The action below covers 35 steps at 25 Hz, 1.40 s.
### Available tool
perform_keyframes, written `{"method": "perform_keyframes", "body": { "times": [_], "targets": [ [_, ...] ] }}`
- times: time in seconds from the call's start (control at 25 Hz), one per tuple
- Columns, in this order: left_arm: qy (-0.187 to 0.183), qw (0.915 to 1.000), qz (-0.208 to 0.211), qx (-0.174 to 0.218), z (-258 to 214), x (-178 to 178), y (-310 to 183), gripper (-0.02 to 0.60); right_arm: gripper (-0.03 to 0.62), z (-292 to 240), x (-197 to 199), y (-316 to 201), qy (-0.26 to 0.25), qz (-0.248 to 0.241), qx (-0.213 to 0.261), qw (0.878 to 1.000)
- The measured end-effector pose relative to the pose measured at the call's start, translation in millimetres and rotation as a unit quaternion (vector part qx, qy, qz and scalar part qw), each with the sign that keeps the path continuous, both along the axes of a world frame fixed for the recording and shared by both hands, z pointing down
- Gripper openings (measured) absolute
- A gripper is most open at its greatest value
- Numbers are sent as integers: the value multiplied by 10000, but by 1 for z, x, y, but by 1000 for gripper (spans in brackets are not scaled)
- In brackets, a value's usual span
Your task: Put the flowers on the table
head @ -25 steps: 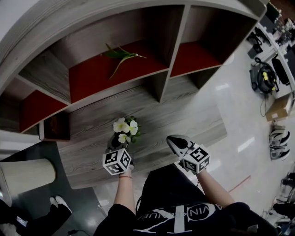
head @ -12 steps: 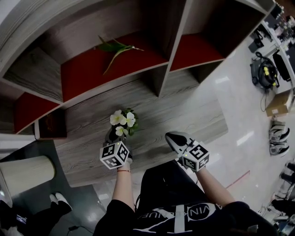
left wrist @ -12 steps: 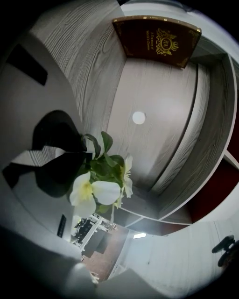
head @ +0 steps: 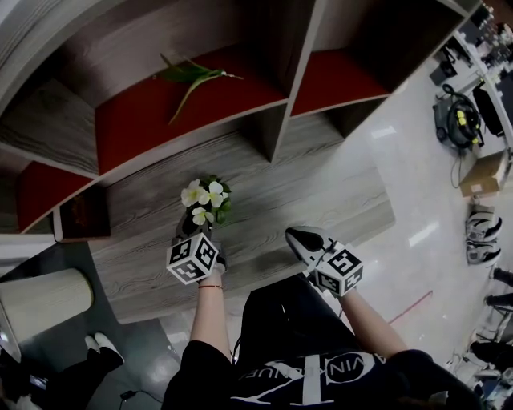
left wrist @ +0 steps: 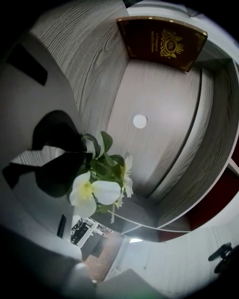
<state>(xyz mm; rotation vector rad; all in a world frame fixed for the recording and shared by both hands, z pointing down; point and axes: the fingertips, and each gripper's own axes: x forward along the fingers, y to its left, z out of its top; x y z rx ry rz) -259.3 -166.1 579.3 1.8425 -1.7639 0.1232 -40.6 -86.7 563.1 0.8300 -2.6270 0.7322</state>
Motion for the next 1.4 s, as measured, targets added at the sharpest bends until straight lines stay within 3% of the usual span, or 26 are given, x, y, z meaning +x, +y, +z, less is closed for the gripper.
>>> {"method": "perform_keyframes", "body": {
  "times": [0.28, 0.72, 0.92, 1.2, 1.4],
  "targets": [
    [22, 9997, -202, -129, -4, -6, -12, 15, 11, -1, 2, 1, 7, 18, -11, 10000],
    [-49, 9997, -140, -169, -7, -3, -33, 18, 11, -1, 2, 1, -36, 29, -26, 10000],
    [322, 9993, -191, 95, -8, -3, -44, 18, 11, 0, 3, 0, -41, 28, -29, 10000],
    [537, 9980, -189, 289, -13, -1, -48, 24, 11, 1, 5, 2, -44, 11, -62, 10000],
    [646, 9973, -184, 303, -16, -2, -44, 87, 11, 2, 4, 3, -39, -48, -82, 9999]
  ]
}}
